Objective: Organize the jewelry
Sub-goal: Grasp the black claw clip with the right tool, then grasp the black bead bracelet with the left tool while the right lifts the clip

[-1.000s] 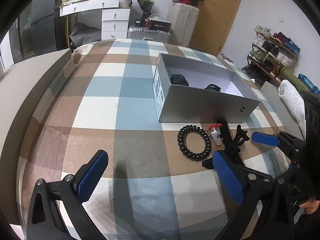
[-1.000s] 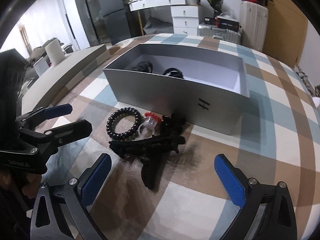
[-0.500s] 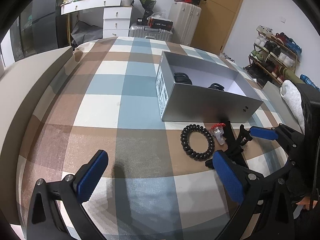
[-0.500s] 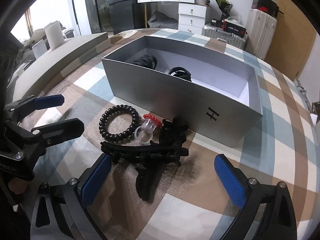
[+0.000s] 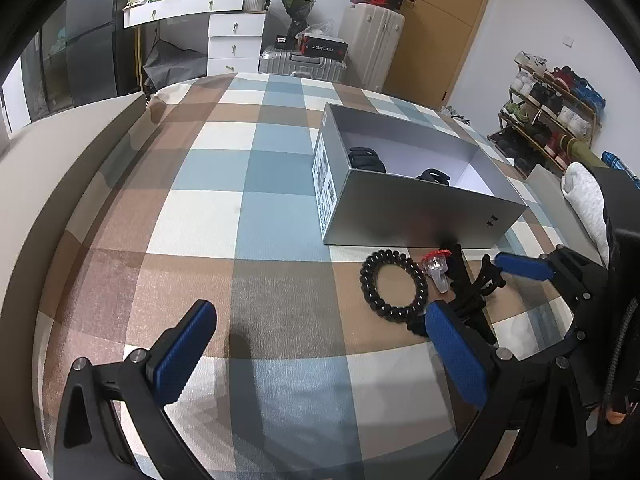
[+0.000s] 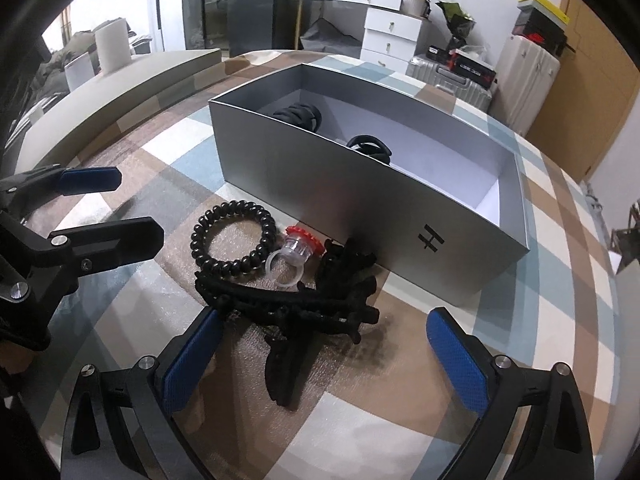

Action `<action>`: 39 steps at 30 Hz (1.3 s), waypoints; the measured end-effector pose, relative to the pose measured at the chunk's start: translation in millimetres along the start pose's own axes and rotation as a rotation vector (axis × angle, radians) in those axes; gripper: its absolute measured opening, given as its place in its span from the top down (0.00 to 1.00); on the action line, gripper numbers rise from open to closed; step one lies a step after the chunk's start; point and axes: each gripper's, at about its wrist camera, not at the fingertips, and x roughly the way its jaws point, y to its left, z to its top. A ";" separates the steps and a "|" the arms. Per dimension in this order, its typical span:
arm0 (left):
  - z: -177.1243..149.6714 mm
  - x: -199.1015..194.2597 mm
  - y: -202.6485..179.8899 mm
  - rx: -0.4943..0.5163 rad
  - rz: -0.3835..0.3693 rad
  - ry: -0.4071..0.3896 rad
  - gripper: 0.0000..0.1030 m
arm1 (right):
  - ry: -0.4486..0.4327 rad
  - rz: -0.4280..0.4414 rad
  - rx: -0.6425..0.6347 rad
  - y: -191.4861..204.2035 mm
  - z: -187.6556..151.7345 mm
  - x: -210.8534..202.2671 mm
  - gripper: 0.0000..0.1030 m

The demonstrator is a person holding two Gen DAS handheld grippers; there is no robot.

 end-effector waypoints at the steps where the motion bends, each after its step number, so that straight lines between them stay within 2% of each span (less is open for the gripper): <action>1: 0.4 0.4 -0.3 -0.001 0.000 0.000 0.01 | -0.001 0.010 -0.001 0.8 -0.3 -0.6 0.10; 3: 0.2 0.4 -0.2 -0.002 0.000 0.002 0.01 | -0.007 0.042 0.001 1.2 -0.2 -2.1 0.21; 4: 0.4 0.5 -0.3 -0.001 -0.001 0.002 0.01 | -0.010 0.052 0.002 1.0 -0.8 -2.6 0.30; 5: 0.4 0.4 -0.5 0.000 -0.002 0.003 0.01 | -0.011 0.071 0.005 0.8 -1.0 -3.3 0.32; 13: 1.3 1.3 -3.4 0.006 0.001 0.009 0.01 | -0.048 0.088 0.010 -0.6 -7.1 -11.9 0.32; 21: 0.7 9.4 -10.1 0.015 -0.007 0.040 0.01 | -0.149 0.131 0.154 -28.3 -20.4 -40.9 0.32; 24: 0.5 14.0 -14.5 0.021 -0.016 0.058 0.01 | -0.166 0.137 0.213 -39.3 -25.3 -45.3 0.32; 27: 1.7 17.6 -17.6 0.035 0.008 0.067 0.01 | -0.184 0.143 0.261 -49.6 -30.6 -50.4 0.32; 31: 4.9 18.5 -13.9 0.011 0.005 0.073 0.02 | -0.196 0.135 0.299 -57.9 -33.9 -55.0 0.32; 32: 6.0 18.1 -13.5 0.009 -0.002 0.070 0.03 | -0.198 0.132 0.306 -59.4 -34.5 -56.0 0.32; 36: 8.4 19.8 -17.5 0.036 0.003 0.073 0.23 | -0.204 0.125 0.312 -59.7 -36.5 -57.8 0.32; 38: 10.1 21.4 -20.7 0.055 0.004 0.074 0.41 | -0.200 0.130 0.311 -59.1 -35.9 -55.7 0.32; 39: 11.4 22.6 -21.9 0.063 0.004 0.075 0.44 | -0.201 0.130 0.310 -58.8 -35.6 -55.1 0.32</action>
